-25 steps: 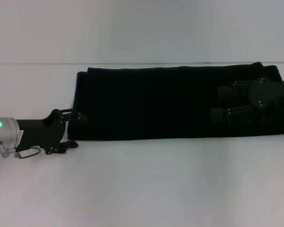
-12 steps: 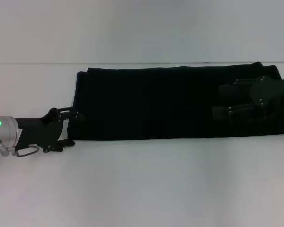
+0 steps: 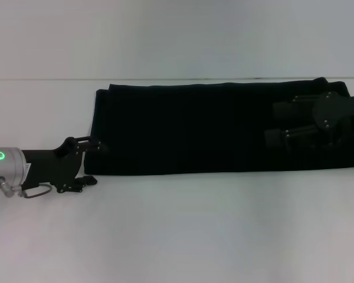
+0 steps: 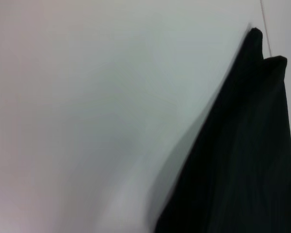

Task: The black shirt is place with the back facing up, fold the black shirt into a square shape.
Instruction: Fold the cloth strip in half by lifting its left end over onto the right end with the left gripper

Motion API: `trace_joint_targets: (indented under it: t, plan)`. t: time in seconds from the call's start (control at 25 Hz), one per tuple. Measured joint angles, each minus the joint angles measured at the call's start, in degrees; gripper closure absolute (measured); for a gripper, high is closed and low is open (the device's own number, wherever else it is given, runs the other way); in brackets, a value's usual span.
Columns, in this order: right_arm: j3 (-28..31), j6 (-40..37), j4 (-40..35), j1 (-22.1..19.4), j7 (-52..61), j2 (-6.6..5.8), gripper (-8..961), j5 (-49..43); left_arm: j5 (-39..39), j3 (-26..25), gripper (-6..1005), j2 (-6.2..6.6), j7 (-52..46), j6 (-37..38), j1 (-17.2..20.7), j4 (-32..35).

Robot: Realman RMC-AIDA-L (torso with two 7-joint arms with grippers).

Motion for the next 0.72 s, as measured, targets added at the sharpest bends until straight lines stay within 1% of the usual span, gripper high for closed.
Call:
trace_joint_targets:
  t: [0.72]
  plan:
    - [0.8, -0.1, 0.0, 0.0, 0.0, 0.09, 54, 0.0, -0.2, -0.4, 164, 0.13, 0.1, -2.5, -0.5, -0.4]
